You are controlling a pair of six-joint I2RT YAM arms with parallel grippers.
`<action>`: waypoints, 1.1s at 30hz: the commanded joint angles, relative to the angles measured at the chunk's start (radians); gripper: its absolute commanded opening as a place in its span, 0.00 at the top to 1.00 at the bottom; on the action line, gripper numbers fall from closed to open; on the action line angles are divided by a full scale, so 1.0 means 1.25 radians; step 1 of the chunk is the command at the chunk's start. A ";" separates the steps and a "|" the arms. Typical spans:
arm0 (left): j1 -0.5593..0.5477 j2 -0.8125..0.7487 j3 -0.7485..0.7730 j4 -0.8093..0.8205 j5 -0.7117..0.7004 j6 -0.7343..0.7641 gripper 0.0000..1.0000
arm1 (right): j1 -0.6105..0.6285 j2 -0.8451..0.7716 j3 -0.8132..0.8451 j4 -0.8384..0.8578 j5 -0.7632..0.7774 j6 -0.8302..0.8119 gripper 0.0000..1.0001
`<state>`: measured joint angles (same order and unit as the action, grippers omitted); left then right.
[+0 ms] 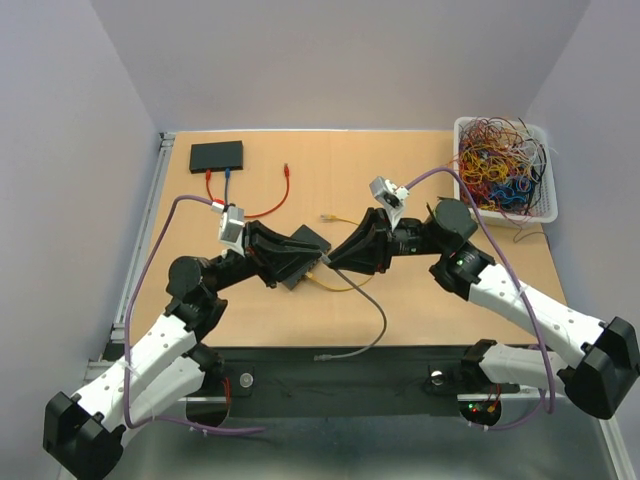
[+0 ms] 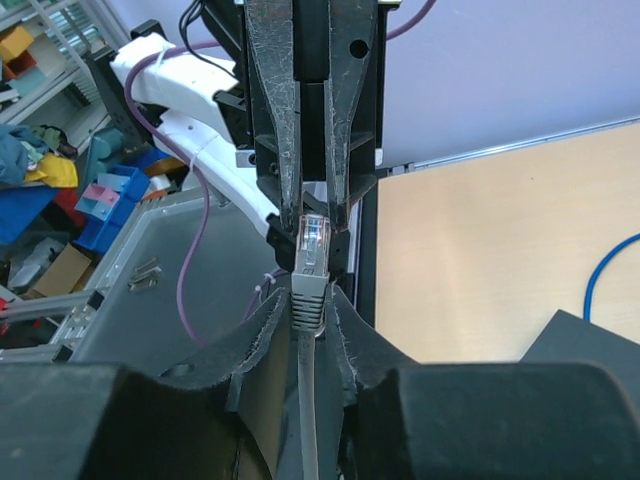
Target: Insert the plug into the switch port
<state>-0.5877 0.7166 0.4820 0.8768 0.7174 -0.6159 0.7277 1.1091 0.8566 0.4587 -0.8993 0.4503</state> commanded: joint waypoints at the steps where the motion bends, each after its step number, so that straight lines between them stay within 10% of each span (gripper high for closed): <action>1: -0.011 0.003 -0.004 0.048 -0.004 0.001 1.00 | 0.007 0.006 0.038 0.058 -0.018 0.010 0.75; 23: -0.024 0.012 -0.004 0.047 -0.025 0.008 1.00 | 0.007 0.013 0.033 0.061 -0.023 0.016 0.67; 33: -0.024 0.006 0.000 0.032 -0.039 0.012 1.00 | 0.007 0.009 0.024 0.061 -0.027 0.010 0.91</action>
<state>-0.6144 0.7376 0.4820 0.8890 0.6743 -0.6136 0.7277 1.1351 0.8566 0.4797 -0.9165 0.4702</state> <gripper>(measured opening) 0.222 0.154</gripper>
